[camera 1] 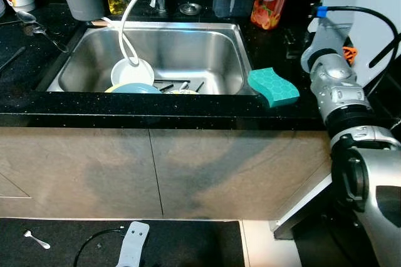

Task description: Kitchen organization

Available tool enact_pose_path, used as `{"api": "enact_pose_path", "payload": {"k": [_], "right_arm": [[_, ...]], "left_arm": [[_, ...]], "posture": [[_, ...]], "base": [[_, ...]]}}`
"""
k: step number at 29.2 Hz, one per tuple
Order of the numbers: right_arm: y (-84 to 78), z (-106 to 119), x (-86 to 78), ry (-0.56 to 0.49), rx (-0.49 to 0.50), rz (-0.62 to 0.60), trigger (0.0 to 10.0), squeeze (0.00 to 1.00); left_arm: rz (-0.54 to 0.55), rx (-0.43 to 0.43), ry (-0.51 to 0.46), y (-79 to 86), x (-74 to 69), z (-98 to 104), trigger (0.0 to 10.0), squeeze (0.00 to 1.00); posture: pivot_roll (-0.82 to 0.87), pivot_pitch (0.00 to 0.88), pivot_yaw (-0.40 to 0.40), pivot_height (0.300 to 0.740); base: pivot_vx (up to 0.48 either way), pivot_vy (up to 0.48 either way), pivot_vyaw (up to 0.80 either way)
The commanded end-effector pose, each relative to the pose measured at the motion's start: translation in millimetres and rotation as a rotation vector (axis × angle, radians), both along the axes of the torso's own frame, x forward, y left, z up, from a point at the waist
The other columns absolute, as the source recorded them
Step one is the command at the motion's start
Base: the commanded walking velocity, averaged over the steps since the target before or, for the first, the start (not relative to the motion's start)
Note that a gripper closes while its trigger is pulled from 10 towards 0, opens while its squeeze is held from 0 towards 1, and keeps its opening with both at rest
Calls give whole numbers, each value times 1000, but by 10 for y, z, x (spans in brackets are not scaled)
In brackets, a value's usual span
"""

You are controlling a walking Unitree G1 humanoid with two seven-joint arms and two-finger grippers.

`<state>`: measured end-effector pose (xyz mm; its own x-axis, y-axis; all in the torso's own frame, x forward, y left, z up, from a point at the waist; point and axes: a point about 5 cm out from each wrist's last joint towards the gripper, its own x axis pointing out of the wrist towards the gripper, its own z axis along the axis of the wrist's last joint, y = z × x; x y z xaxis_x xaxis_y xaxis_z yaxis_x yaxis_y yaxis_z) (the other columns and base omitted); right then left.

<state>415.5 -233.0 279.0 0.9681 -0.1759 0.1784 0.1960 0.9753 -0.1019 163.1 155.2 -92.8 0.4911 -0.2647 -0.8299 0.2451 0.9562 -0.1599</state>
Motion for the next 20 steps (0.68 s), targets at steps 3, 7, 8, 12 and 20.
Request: {"api": "enact_pose_path", "payload": {"k": [3,7,8,12,20], "right_arm": [[-96,-41,-17,18,8,-49,10000,0],[-152,-37,-29,19,14,-75,10000,0],[-161,-29,-31,16,15,-79,10000,0],[-163,84,-34,-46,46,-63,10000,0],[-146,254,-38,-111,33,-41,10000,0]], "left_arm": [[4,12,33,57,-143,-53,10000,0],[7,11,36,71,-211,-73,10000,0],[8,11,37,75,-232,-79,10000,0],[15,11,41,97,-323,-103,10000,0],[8,16,48,129,-419,-125,10000,0]], "posture": [[18,99,-5,740],[27,113,-11,740],[32,123,-10,740],[43,140,-13,740],[44,148,-7,740]], "base": [[0,0,0],[0,0,0],[0,0,0],[0,0,0],[0,0,0]]}}
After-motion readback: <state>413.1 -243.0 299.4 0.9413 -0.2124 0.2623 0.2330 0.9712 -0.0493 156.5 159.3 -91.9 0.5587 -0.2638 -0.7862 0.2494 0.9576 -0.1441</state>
